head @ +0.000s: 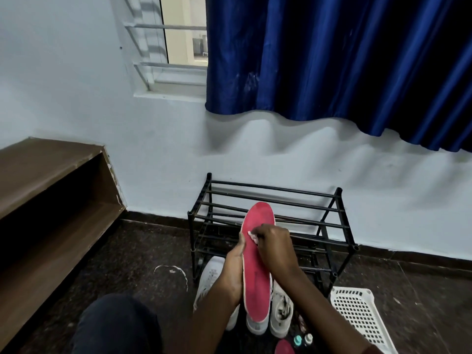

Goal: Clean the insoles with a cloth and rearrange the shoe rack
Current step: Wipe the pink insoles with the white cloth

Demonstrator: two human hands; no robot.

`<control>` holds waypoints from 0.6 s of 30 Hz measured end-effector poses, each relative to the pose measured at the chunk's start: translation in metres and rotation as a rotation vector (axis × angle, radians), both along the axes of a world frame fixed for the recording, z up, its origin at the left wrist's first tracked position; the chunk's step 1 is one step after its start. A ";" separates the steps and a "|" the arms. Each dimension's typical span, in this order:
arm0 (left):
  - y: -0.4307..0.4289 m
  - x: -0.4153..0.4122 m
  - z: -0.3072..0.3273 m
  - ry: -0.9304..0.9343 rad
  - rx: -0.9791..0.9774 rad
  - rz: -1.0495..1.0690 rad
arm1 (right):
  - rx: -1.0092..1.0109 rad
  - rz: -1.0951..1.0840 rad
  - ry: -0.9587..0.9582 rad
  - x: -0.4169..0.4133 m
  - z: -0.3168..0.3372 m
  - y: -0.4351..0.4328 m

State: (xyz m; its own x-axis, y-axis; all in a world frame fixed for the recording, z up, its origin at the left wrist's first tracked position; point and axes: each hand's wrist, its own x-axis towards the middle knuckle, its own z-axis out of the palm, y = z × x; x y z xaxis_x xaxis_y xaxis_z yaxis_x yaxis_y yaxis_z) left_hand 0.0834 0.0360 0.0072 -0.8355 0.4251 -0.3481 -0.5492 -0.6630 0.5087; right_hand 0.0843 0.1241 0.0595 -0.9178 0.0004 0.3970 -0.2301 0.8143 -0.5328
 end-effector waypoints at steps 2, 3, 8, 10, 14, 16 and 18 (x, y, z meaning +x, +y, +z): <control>-0.005 0.001 0.004 0.008 0.087 0.010 | -0.014 0.017 0.015 0.004 0.000 -0.003; -0.008 0.001 0.008 0.032 0.123 0.016 | -0.029 0.055 0.022 0.009 0.000 -0.006; -0.019 -0.012 0.010 -0.030 0.136 -0.046 | -0.118 0.254 -0.063 0.040 -0.010 -0.014; -0.019 -0.014 0.007 -0.068 0.159 -0.055 | -0.115 0.267 -0.089 0.046 -0.011 -0.013; -0.015 -0.011 0.005 -0.111 0.144 -0.051 | -0.133 0.256 -0.123 0.049 -0.010 -0.009; -0.018 -0.011 0.006 -0.093 0.108 -0.061 | -0.132 0.252 -0.125 0.045 -0.008 -0.010; -0.019 -0.010 0.006 -0.063 0.065 -0.041 | -0.112 0.229 -0.086 0.034 -0.006 -0.011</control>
State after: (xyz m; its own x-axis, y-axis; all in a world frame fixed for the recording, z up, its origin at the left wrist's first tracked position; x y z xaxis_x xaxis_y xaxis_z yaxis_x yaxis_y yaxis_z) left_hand 0.0732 0.0167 0.0133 -0.7944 0.4817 -0.3700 -0.6060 -0.6699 0.4289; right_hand 0.1181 0.1133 0.0532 -0.9294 -0.1716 0.3268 -0.3515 0.6814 -0.6420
